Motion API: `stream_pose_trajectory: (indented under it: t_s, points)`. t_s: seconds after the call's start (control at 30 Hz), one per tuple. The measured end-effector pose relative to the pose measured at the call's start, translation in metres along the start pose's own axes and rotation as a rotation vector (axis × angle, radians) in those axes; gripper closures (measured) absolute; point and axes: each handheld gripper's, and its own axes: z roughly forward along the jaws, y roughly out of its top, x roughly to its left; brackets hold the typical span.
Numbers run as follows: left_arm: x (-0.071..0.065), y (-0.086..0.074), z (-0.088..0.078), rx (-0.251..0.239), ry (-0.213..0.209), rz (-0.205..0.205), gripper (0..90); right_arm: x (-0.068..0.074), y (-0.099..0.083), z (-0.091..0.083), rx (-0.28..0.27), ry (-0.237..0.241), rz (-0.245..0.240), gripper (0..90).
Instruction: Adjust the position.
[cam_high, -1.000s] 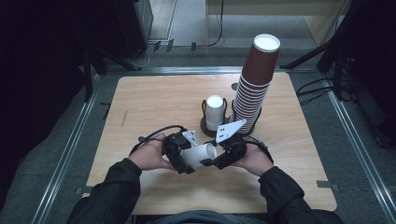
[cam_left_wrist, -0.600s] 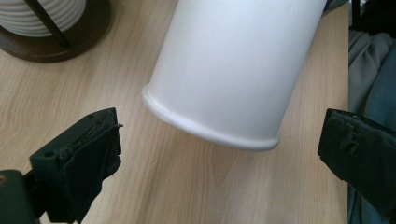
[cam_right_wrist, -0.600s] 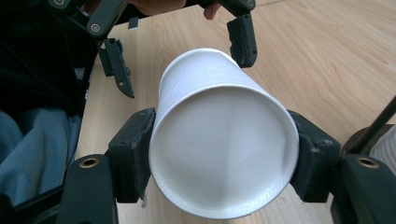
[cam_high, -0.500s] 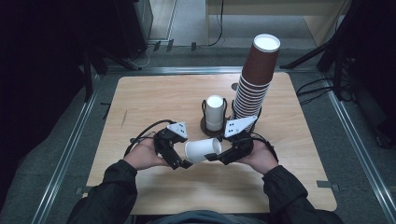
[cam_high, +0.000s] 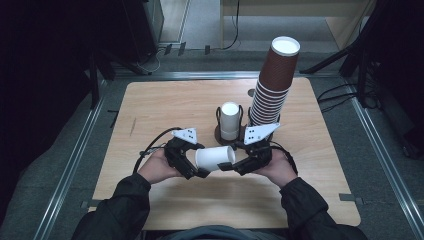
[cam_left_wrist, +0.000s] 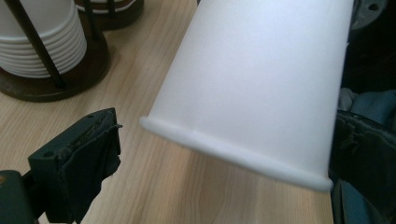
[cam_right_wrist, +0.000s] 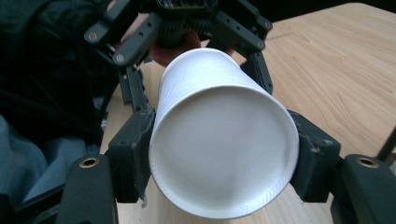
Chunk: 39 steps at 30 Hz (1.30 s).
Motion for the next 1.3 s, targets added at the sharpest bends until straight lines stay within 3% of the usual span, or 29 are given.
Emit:
stream_pose_trajectory:
  t_s: [0.13, 0.23, 0.37, 0.47, 0.57, 0.73, 1.07, 1.17, 1.3]
  points:
    - [0.0, 0.002, -0.001, -0.031, -0.028, -0.01, 0.2, 0.0, 0.001, 0.001, -0.033, 0.026, 0.018, 33.4]
    - [0.0, 0.002, -0.001, -0.044, -0.023, -0.015, 0.7, 0.001, 0.002, 0.0, -0.058, 0.038, 0.029, 33.5]
    - [-0.003, 0.003, 0.0, -0.037, -0.017, 0.011, 2.7, 0.001, 0.003, 0.0, -0.085, 0.049, 0.041, 33.5]
    - [-0.005, 0.003, 0.0, -0.053, -0.036, 0.013, 6.5, 0.0, 0.003, 0.001, -0.096, 0.054, 0.046, 33.4]
    - [-0.006, 0.003, -0.001, -0.059, -0.04, 0.017, 14.9, 0.0, 0.002, 0.002, -0.094, 0.061, 0.052, 33.4]
    - [-0.006, 0.004, -0.003, -0.072, -0.038, -0.001, 18.9, -0.001, 0.001, 0.003, -0.097, 0.074, 0.071, 33.5]
    - [-0.006, 0.004, -0.007, -0.076, -0.045, 0.015, 24.0, -0.002, 0.001, 0.001, -0.107, 0.084, 0.064, 34.0]
    - [-0.006, 0.004, -0.009, -0.073, -0.045, 0.019, 24.1, -0.002, 0.001, 0.001, -0.106, 0.09, 0.071, 30.3]
    - [-0.003, 0.003, -0.018, -0.045, -0.039, 0.011, 24.1, -0.003, 0.001, -0.001, -0.085, 0.059, 0.071, 24.8]
